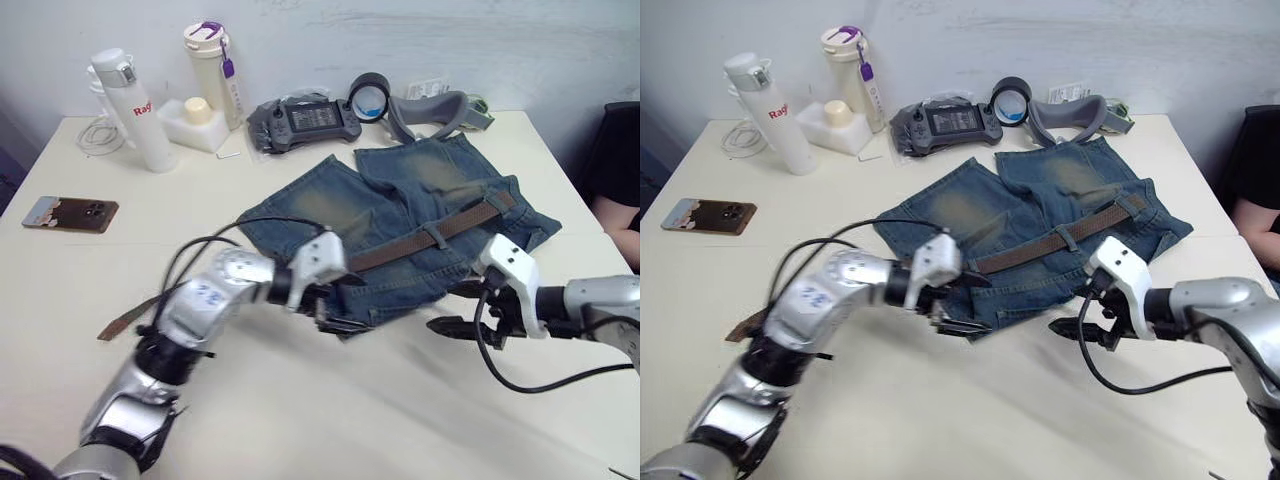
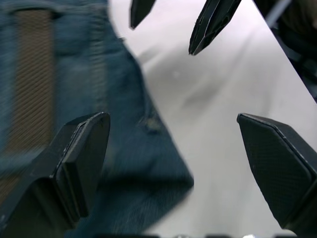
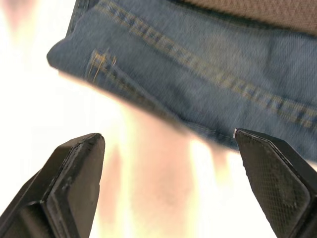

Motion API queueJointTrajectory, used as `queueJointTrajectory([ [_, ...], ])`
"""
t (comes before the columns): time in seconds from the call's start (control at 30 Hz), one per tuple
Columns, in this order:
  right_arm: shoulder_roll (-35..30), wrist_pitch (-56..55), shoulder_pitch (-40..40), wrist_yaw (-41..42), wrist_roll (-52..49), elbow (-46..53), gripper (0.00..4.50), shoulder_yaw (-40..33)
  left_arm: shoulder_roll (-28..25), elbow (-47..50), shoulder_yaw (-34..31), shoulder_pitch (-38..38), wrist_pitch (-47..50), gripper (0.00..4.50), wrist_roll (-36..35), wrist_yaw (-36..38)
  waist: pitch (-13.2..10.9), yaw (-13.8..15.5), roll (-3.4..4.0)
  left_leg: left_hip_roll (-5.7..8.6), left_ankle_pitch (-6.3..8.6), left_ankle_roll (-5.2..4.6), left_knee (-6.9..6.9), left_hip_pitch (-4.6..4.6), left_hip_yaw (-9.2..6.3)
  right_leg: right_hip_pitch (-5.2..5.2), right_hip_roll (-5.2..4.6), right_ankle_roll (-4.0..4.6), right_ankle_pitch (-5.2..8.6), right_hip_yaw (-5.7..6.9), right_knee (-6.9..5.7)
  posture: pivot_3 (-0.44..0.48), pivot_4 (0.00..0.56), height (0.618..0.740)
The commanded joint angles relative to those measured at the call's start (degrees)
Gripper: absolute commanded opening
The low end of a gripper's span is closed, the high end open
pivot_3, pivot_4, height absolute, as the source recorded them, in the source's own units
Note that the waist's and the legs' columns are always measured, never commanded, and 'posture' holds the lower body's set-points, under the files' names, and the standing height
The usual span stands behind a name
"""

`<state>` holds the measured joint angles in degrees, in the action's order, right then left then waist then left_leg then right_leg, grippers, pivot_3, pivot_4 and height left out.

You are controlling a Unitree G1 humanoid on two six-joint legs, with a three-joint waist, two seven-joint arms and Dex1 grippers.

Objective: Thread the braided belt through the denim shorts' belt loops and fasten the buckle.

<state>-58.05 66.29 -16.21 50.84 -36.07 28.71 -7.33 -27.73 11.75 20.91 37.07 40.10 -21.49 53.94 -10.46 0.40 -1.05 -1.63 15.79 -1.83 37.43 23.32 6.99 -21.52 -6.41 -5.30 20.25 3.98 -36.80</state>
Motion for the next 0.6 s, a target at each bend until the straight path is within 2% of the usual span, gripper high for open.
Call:
queueJointTrajectory([
  [0.03,-0.8,1.6,3.4,-3.9,-0.4,6.5,4.44,-6.9,4.9,-9.2,9.7,3.9,-10.7,4.5,13.0,-4.5,0.0,0.1,0.0,0.0,-0.01,-0.02,0.01,-0.01,-0.01,0.01,-0.01,0.0,0.0,0.0,0.03,0.0,0.15,0.74],
  [0.17,-1.6,2.5,5.8,-6.6,0.0,9.0,4.44,-9.2,6.0,-15.1,14.1,4.6,-15.3,4.5,21.3,-6.8,0.0,-0.1,0.0,-0.02,-0.03,-0.04,0.02,-0.05,-0.01,0.02,0.0,0.0,0.0,-0.02,0.18,0.0,0.15,0.74],
  [0.27,-2.1,2.4,6.3,-7.4,-0.1,9.1,4.5,-9.7,3.9,-14.5,13.9,3.7,-16.3,3.56,22.4,-3.7,0.0,-0.3,0.0,-0.03,-0.04,-0.04,0.03,-0.05,-0.05,0.03,-0.02,0.0,0.0,0.0,0.19,0.0,0.15,0.74],
  [0.3,-2.2,2.1,6.3,-7.5,0.0,9.0,4.5,-9.6,2.3,-14.4,13.2,3.4,-16.9,3.05,22.8,-2.8,0.0,-0.3,0.0,-0.04,-0.04,-0.05,0.05,-0.05,-0.05,0.04,-0.03,0.0,0.0,0.0,0.17,0.0,0.15,0.74],
  [0.53,-1.7,-2.5,1.8,-7.0,1.2,4.8,4.5,-4.6,-12.7,-18.7,2.7,0.9,-24.1,0.15,23.0,-0.2,0.0,-2.3,0.0,-0.11,-0.1,0.04,-0.07,-0.16,-0.06,0.01,0.0,0.08,0.05,0.0,0.07,0.0,0.15,0.74],
  [0.6,-1.4,-4.1,0.0,-6.4,1.6,3.2,4.5,-2.6,-17.7,-22.3,-1.0,-1.6,-27.7,0.11,22.7,0.2,0.0,-2.5,0.0,-0.13,-0.11,0.05,-0.11,-0.21,-0.04,0.01,0.01,0.12,0.07,0.0,0.04,0.0,0.15,0.74],
])
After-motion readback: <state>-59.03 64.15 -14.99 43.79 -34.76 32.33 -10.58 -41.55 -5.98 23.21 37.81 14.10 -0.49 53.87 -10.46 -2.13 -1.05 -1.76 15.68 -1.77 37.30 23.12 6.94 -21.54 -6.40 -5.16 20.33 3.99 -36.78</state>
